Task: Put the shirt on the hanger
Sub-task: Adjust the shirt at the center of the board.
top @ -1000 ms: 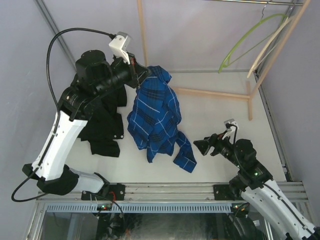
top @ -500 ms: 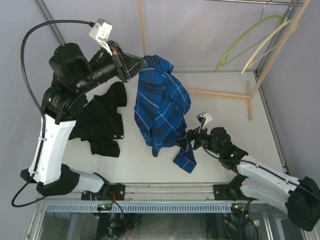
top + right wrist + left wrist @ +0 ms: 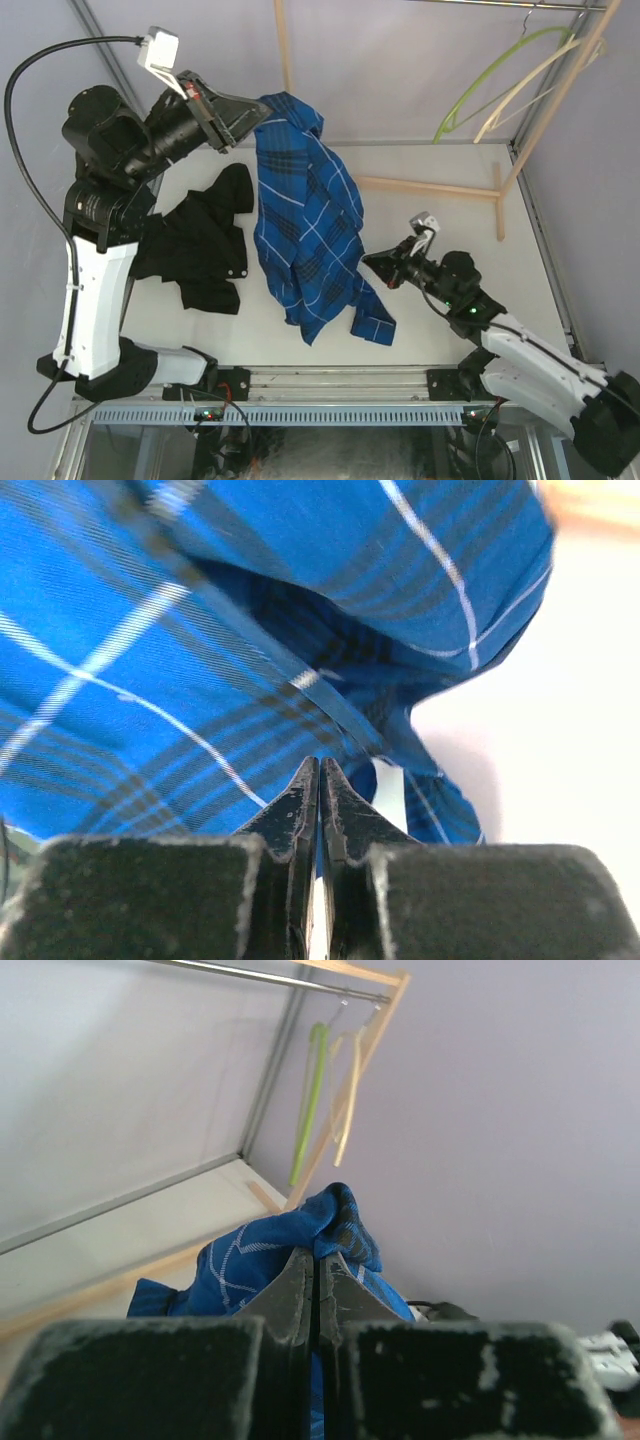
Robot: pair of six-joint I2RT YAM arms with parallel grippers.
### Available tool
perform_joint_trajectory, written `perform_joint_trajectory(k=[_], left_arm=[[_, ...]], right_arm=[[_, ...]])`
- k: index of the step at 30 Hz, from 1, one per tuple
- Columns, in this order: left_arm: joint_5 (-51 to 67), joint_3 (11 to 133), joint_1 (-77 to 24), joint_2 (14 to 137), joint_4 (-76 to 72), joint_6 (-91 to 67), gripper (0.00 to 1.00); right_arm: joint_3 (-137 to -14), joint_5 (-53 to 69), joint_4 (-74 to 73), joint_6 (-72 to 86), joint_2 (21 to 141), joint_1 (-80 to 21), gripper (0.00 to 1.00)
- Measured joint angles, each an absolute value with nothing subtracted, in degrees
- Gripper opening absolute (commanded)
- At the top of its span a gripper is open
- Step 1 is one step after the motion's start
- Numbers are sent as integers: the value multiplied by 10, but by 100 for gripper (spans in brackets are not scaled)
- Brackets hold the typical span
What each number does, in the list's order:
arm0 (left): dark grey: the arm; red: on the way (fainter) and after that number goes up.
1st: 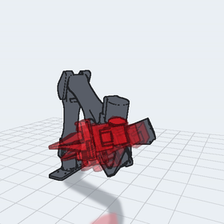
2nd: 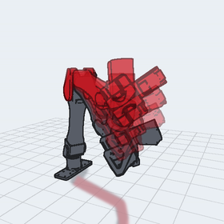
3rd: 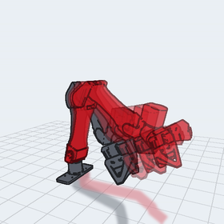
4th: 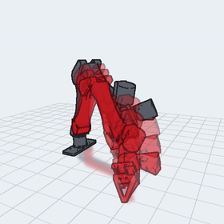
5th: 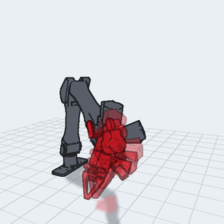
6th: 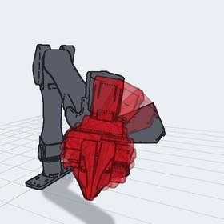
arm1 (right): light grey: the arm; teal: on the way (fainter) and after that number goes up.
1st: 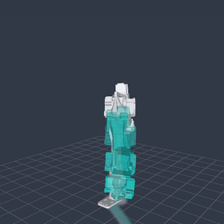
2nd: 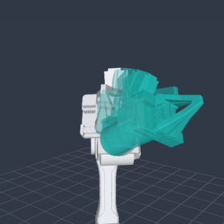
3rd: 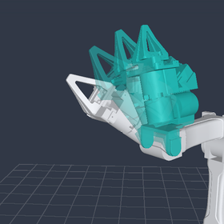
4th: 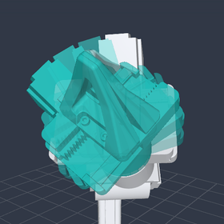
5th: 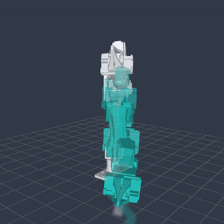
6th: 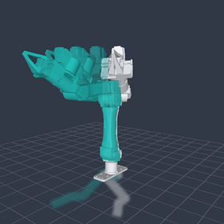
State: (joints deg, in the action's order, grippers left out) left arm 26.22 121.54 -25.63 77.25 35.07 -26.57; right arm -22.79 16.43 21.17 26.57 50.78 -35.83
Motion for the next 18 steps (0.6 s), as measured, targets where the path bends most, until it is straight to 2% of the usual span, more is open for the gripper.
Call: perform_joint_trajectory(k=[3,4,7,9,14,18], left_arm=[[275,1170,-212,750,319,-297,0],[279,1155,-198,743,309,-309,0],[301,1119,-165,732,276,-341,0],[312,1104,-150,731,260,-361,0],[328,1096,-141,736,244,-384,0],[332,1096,-141,736,242,-385,0]], right_arm=[[-230,155,183,263,425,-349,0],[-232,149,171,261,399,-345,5],[-240,130,121,254,328,-327,42],[-243,130,93,245,296,-312,56],[-241,159,71,247,317,-311,68],[-226,155,87,264,373,-367,80]])
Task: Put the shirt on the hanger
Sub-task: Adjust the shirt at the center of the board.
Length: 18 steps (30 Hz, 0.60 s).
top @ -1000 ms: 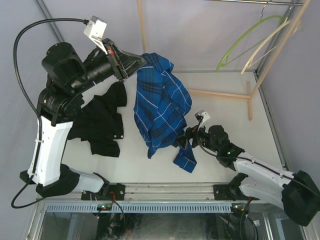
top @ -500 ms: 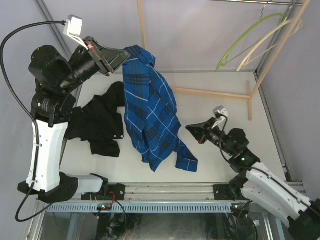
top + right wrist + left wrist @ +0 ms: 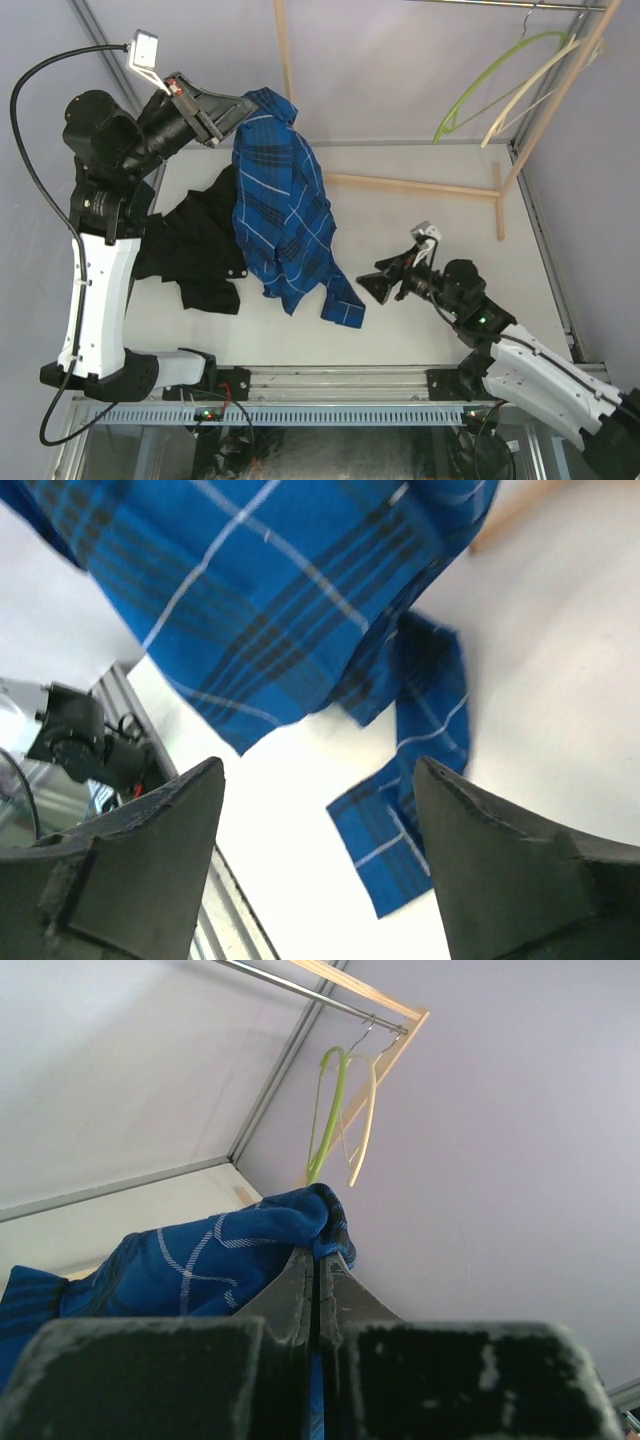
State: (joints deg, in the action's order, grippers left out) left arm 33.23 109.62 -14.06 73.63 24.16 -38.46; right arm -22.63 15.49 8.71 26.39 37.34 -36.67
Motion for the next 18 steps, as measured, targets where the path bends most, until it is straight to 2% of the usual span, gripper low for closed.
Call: perform_joint_trajectory(k=[3,10,14,18], left_arm=[[332,1096,-141,736,242,-385,0],[354,1103,-141,743,253,-373,0],[362,1134,-143,771,292,-343,0],[316,1216,-188,831,378,-288,0]], right_arm=[[-219,141,113,277,416,-414,86],[-251,101,144,258,476,-459,87],[-313,50,100,225,458,-459,85],[-334,-41,46,213,378,-459,84]])
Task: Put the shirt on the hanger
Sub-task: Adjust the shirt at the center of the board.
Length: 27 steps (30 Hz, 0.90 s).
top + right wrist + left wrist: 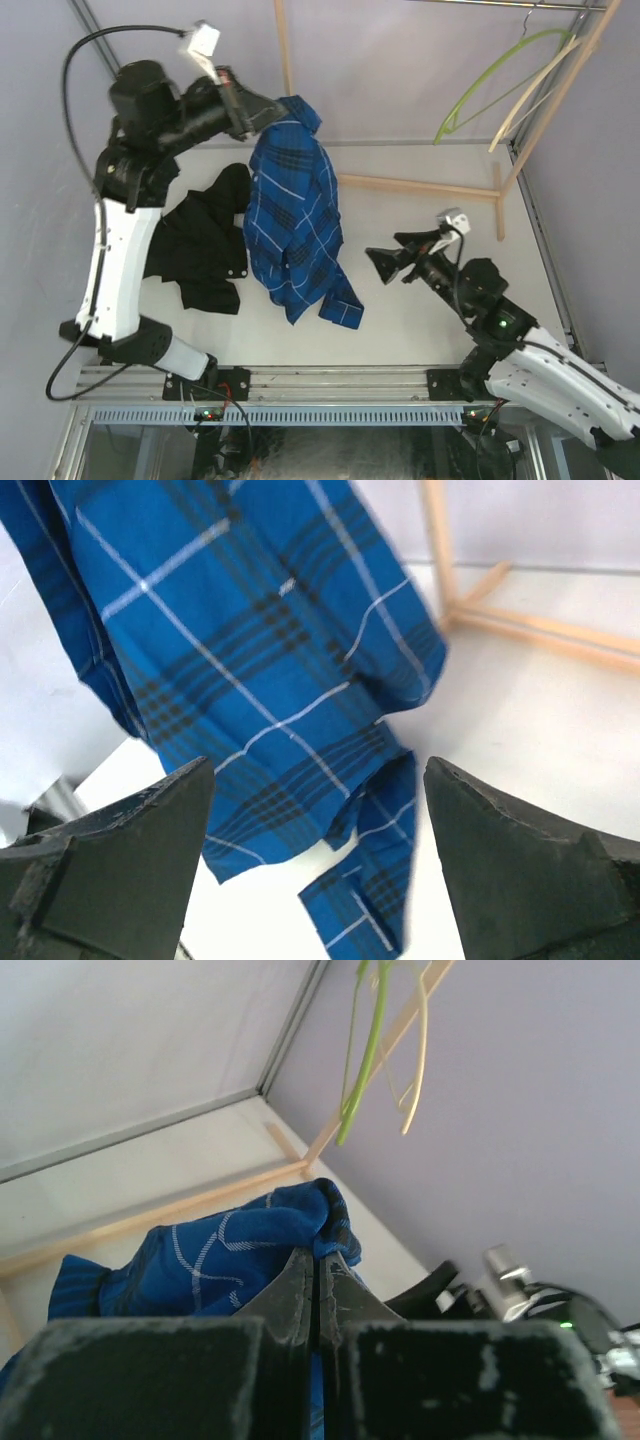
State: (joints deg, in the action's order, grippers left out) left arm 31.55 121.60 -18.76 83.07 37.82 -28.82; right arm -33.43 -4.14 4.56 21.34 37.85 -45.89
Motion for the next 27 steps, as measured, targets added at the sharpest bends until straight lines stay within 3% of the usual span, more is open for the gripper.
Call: perform_joint_trajectory(k=[5,9,12,15,16,18,21,27], left_arm=[[215,1272,-317,899,473,-200,0],[182,1087,-387,861,437,-173,2],[162,895,-448,829,396,-170,18],[154,775,-540,833,373,-169,50],[154,754,-564,834,370,-166,67],[153,719,-614,834,359,-166,81],[142,680,-634,814,333,-173,86],[109,649,-575,712,299,-175,85]], right_arm=[[-334,-153,-54,214,259,-458,83],[-339,-237,-143,217,138,-457,81],[-354,-289,-210,220,65,-457,81],[-376,-328,-267,227,21,-457,81],[-382,-338,-284,230,19,-457,81],[-386,-348,-306,236,22,-457,82],[-386,-355,-342,250,47,-457,82],[-386,-339,-363,259,140,-457,83]])
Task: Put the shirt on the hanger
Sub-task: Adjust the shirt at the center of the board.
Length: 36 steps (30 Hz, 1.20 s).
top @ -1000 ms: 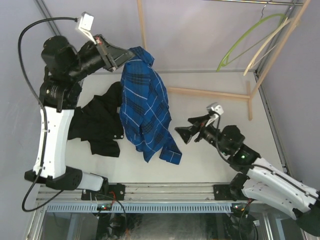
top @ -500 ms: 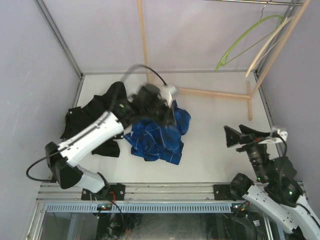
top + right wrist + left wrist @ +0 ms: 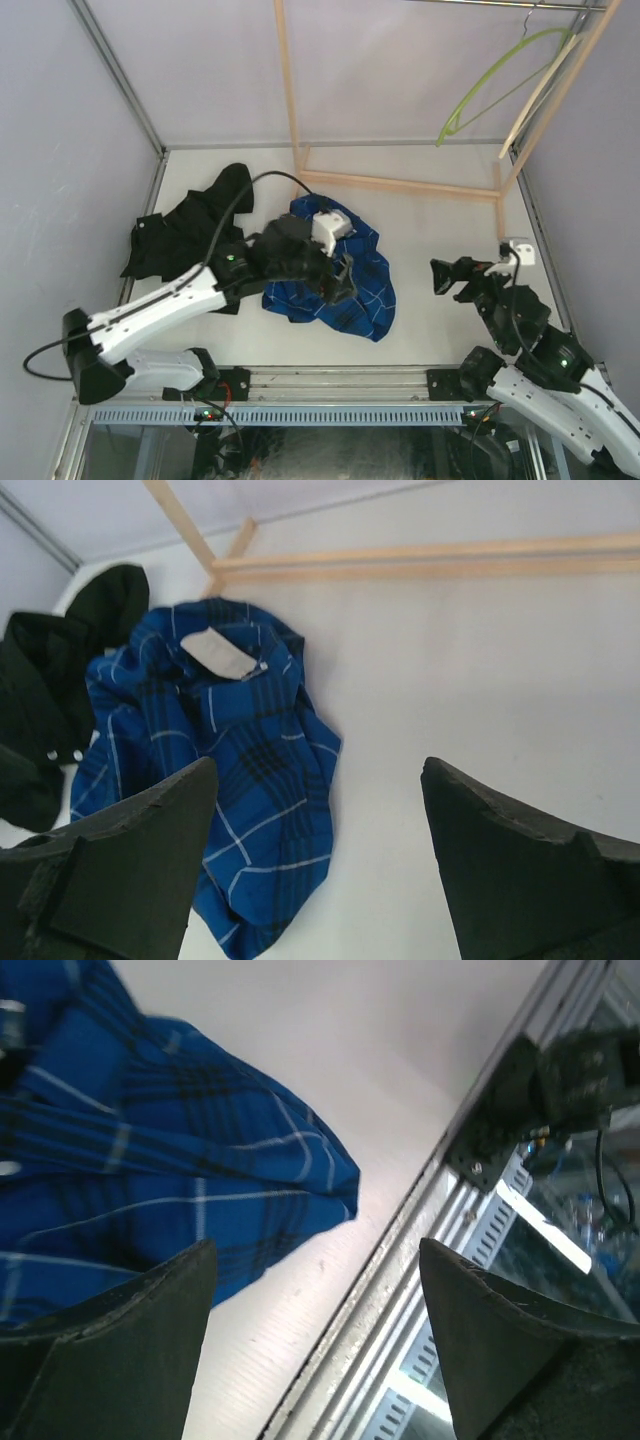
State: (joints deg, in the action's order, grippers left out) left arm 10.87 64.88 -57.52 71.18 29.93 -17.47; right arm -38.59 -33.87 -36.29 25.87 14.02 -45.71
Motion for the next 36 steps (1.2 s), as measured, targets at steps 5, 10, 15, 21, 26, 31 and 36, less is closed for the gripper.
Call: perform_joint_trajectory(k=[5,10,15,21,26,31,36], left_arm=[[88,618,-490,647,270,-191,83],[14,613,-441,655,277,-213,83],[-58,627,-439,711,286,-235,77],[-126,631,-440,770,310,-260,73],[-123,604,-439,772,288,-275,67],[-72,572,-439,787,246,-284,51],[-62,567,-440,828,231,-286,14]], right_arm=[[-386,-262,-345,248,230,-439,83],[-385,-101,-309,244,340,-350,80],[-375,-13,-283,244,390,-303,81],[-366,20,-274,244,383,-301,81],[-341,25,-271,244,370,-298,82],[-330,30,-271,244,370,-296,82],[-330,31,-271,244,369,-296,82]])
